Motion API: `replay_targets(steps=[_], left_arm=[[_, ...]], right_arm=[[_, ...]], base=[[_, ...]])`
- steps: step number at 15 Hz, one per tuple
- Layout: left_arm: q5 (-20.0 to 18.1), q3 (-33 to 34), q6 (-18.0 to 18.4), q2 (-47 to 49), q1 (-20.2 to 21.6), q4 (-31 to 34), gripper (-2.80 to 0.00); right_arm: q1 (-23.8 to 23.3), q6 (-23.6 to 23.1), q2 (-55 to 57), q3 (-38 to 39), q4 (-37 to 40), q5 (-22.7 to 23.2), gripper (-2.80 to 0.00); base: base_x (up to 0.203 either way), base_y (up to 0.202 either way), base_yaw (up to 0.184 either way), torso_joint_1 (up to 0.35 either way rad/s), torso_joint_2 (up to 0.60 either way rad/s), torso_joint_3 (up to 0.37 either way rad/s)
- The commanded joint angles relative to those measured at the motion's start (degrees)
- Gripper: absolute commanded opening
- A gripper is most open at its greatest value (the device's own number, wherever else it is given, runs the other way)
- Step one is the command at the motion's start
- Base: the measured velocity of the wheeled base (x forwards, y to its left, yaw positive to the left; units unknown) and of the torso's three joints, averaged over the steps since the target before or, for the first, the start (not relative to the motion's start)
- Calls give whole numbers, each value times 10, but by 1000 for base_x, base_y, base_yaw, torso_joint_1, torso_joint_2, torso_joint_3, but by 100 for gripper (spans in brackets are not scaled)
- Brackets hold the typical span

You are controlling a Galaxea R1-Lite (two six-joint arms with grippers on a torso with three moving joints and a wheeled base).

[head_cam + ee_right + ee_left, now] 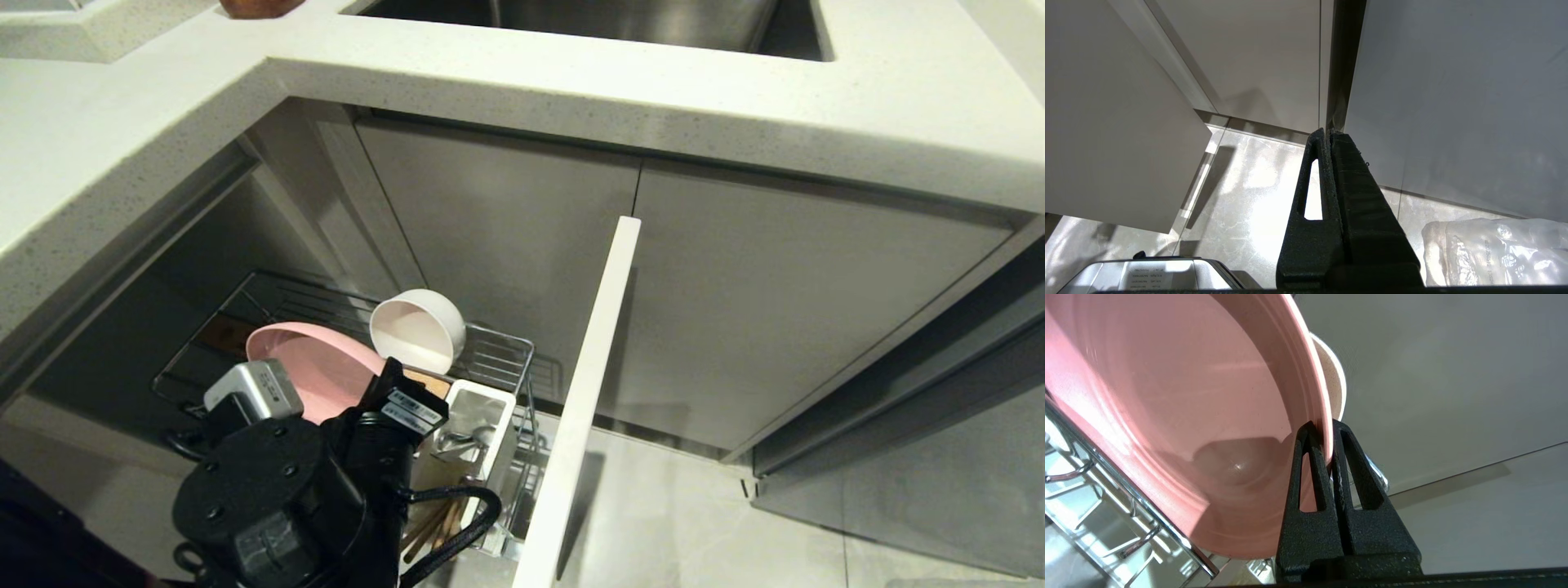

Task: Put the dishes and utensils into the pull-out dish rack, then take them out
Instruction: Pick up the plate and place it in the cupboard

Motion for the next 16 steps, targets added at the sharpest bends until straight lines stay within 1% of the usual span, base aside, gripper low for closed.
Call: replay_targets(steps=[1, 8, 10, 15, 16], left_arm=[[4, 11, -8, 5, 0, -4, -280], [9, 21, -11, 5, 0, -4, -280], [9, 24, -19, 6, -1, -4, -280], [9, 29, -24, 12, -1, -4, -280], [9, 30, -31, 17, -1, -4, -280]], right_arm=[[0, 0, 0, 1, 0, 0, -280], [0, 0, 0, 2, 0, 0, -280], [1, 0, 0, 2, 0, 0, -280], [1, 0, 0, 1, 0, 0, -280], [0, 0, 0, 2, 0, 0, -280]], base=[[0, 0, 0, 0, 0, 0], [0, 0, 0, 0, 0, 0], [0, 0, 0, 0, 0, 0], [0, 0, 0, 0, 0, 0], [0, 0, 0, 0, 0, 0]])
